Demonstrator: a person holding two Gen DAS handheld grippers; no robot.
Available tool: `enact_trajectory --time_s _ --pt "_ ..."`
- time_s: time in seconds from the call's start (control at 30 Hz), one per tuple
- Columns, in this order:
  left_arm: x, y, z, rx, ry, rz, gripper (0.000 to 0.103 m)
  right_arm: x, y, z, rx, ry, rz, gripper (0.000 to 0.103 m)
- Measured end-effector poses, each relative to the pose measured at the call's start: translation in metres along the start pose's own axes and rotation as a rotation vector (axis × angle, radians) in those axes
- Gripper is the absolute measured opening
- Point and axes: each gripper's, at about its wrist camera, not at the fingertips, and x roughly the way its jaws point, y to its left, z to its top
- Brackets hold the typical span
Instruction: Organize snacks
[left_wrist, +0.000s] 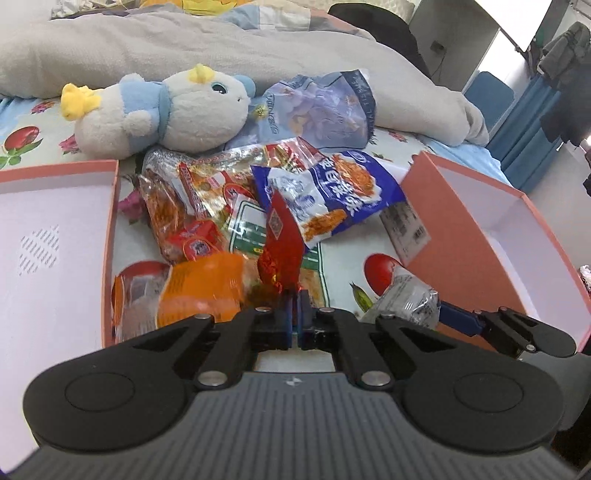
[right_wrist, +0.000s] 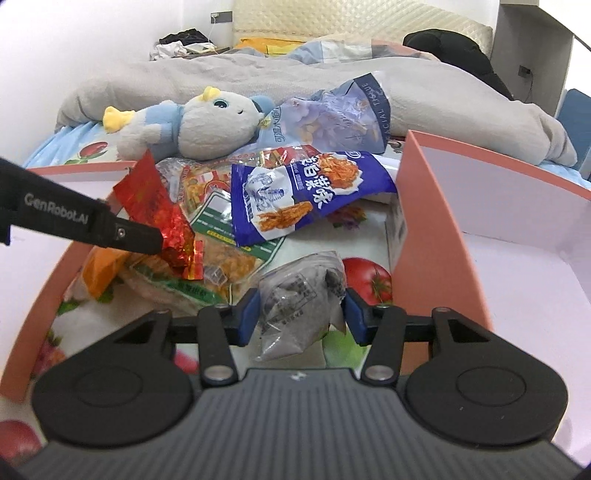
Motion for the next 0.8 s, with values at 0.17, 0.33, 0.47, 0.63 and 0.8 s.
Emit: enact_trajectory --time_s 0.17,0.33,0.47,0.63,0.8 --pt "-0.020 -0.005 -0.019 -0.015 -0.003 -0.005 0.002 -0.019 0.005 -0.012 -0.013 -0.002 0.015 0.052" --pt "-0.045 -0.011 -0.042 -0.030 -0.012 -0.011 0.002 -0.038 0.009 -0.024 -0.025 -0.007 0.029 0.052" --pt "-0.063 -0.012 -0.057 -0.053 -0.022 -0.016 0.001 -0.056 0.011 -0.033 -0.027 -0.016 0.040 0.052" --pt "-0.081 -0.012 -0.077 -0.085 -0.021 -0.019 0.001 -0.068 0.012 -0.044 -0.031 -0.005 0.054 0.052" --pt "-0.085 -0.005 -0.093 -0.120 0.010 -0.008 0.001 -0.072 0.015 -0.055 -0.037 0.045 0.090 0.052"
